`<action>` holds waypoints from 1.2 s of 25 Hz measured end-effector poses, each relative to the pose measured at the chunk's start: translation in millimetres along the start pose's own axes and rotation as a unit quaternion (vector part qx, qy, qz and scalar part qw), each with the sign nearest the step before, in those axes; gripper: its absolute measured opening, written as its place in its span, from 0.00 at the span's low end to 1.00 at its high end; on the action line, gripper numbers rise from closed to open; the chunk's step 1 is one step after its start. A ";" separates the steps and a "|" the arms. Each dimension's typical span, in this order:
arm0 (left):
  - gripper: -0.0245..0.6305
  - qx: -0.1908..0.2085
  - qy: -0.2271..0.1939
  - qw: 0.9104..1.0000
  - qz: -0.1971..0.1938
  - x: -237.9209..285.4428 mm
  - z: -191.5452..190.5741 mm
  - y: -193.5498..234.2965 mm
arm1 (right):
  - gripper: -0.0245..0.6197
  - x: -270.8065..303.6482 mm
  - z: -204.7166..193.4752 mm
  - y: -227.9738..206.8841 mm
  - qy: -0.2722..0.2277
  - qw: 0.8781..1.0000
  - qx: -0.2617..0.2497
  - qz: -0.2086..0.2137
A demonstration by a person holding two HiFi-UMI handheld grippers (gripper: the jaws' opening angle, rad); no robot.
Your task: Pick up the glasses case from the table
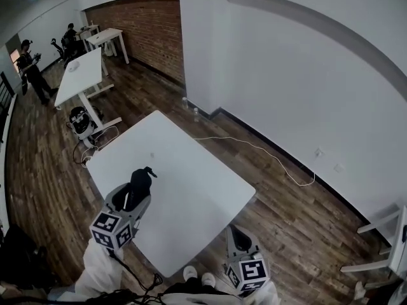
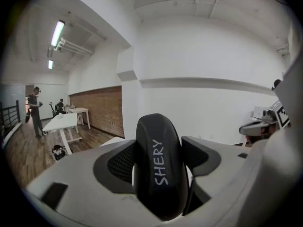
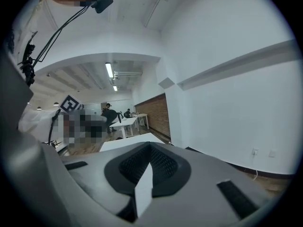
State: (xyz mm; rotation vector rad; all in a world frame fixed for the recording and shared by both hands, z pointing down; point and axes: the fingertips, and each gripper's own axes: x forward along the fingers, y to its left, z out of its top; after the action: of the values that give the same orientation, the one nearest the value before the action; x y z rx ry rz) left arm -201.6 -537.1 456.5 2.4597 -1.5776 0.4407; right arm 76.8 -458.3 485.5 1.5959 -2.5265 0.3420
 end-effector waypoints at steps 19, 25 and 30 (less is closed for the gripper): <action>0.54 0.004 -0.143 0.989 0.029 -127.6 51.5 -44.9 | 0.03 12.8 48.2 51.1 -0.060 0.995 -0.034 0.078; 0.54 0.009 -0.142 0.989 0.030 -128.1 53.8 -46.7 | 0.03 6.6 61.4 56.4 -0.075 0.992 -0.056 0.089; 0.54 0.011 -0.142 0.989 0.027 -128.7 54.2 -47.3 | 0.03 5.2 63.6 59.1 -0.074 0.992 -0.057 0.089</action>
State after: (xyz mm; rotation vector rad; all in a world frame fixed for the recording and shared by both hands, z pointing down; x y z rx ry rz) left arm -200.9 -424.4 361.4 2.5945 -1.7562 0.1192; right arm 21.7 -454.9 418.3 1.4076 -2.7519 0.0993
